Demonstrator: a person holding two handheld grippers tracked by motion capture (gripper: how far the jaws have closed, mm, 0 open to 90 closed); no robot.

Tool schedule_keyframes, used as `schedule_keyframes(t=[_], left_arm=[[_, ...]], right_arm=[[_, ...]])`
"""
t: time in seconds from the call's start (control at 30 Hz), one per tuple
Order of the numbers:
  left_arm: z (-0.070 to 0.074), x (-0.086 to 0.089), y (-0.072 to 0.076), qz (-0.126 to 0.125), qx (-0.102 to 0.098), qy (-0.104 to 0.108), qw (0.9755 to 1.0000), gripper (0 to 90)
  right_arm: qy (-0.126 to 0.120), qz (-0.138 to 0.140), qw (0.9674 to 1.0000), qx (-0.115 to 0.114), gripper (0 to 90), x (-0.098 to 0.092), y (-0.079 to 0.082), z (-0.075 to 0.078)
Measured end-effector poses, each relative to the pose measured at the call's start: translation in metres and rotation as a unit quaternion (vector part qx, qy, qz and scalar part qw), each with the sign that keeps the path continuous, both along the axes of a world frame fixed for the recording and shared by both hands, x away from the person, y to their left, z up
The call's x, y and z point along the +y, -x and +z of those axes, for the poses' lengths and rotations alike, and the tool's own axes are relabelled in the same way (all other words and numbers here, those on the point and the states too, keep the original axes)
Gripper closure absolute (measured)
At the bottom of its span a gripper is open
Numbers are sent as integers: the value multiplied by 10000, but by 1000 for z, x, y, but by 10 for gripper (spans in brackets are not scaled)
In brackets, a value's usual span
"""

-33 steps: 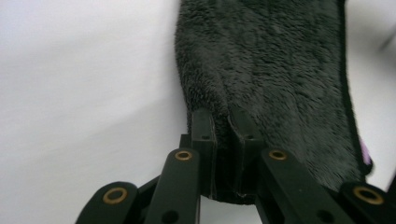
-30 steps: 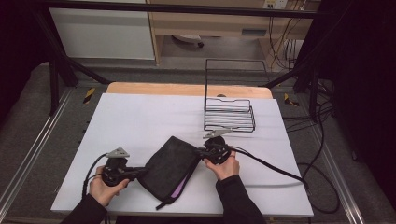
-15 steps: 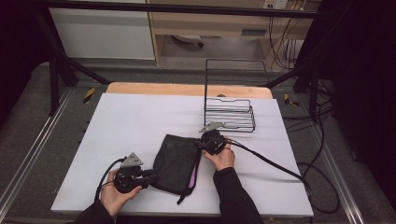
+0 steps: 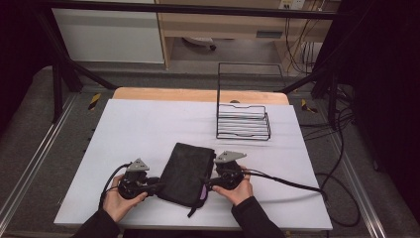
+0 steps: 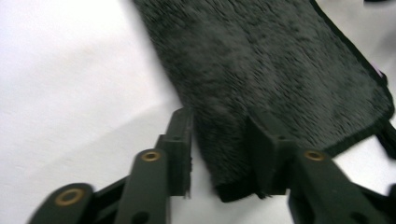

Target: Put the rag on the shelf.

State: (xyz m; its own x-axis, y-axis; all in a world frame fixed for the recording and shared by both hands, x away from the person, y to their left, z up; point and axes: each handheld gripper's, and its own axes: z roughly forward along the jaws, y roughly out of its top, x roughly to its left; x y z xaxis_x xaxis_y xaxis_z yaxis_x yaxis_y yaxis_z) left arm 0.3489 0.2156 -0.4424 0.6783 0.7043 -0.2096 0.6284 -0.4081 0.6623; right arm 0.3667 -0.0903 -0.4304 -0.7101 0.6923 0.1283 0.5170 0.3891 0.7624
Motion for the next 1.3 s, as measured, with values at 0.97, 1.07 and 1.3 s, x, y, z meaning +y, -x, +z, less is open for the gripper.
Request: schedule_keyframes(t=[0.97, 1.07, 1.3], left_arm=[[4, -23, 25, -189, 571, 708, 9957, 844], [4, -29, 30, -183, 293, 279, 9990, 844], [17, -12, 26, 17, 197, 281, 9994, 861]], right_arm=[[-237, -6, 9965, 802, 805, -15, 18, -2], [-194, 142, 9965, 806, 789, -19, 17, -6], [-481, 317, 9949, 834, 740, -11, 19, -16]])
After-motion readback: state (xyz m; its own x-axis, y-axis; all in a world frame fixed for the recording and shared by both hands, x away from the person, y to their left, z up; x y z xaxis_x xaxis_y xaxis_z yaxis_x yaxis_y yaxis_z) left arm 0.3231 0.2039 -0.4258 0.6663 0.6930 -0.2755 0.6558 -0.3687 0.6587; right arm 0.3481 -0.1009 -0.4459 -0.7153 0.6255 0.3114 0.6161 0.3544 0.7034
